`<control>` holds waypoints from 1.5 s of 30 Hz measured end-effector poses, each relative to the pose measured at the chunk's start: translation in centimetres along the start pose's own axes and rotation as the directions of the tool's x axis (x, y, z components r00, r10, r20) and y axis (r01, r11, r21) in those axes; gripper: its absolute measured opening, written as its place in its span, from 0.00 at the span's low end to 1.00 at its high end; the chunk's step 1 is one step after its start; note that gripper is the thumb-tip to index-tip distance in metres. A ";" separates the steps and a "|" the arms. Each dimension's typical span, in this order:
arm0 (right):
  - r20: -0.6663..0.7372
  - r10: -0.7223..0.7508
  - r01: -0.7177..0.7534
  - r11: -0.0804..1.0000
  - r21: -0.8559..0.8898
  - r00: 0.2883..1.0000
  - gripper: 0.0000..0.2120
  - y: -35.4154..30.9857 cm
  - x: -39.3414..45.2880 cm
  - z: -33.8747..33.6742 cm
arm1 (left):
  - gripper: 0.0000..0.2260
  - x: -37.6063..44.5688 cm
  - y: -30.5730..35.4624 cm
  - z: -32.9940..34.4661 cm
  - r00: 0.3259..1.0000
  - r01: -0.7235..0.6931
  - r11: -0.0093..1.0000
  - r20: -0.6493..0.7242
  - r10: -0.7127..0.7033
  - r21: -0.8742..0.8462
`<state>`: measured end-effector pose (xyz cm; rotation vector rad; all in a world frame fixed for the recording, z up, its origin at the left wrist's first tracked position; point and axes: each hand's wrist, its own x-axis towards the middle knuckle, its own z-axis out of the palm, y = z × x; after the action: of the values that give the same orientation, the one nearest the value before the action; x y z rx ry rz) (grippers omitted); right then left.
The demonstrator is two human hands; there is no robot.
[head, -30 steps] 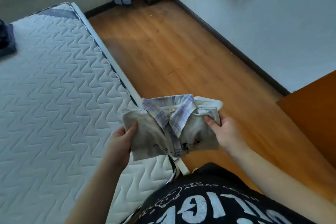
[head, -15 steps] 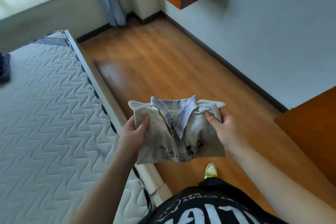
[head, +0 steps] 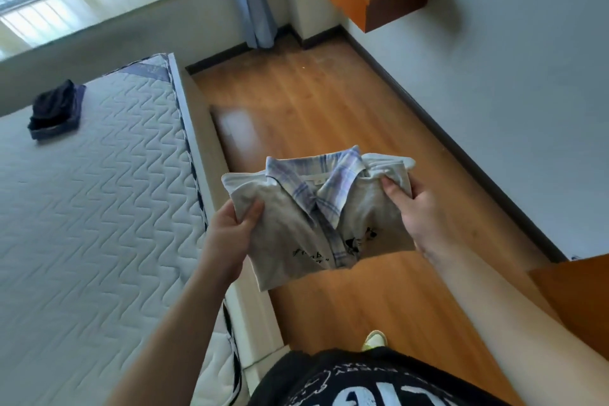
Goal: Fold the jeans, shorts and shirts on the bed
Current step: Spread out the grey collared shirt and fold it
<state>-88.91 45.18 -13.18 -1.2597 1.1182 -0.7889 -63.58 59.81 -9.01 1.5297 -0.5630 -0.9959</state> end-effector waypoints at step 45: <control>0.322 -0.180 0.228 0.967 -0.116 0.929 0.07 -19.1 60.3 18.7 | 0.14 56.1 18.0 -3.3 0.982 -0.098 0.995 -0.166 0.095 -0.014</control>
<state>-50.66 -8.29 -7.98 -1.5879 0.8115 -0.6390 -28.35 12.49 -7.44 1.5342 -0.5027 -0.7907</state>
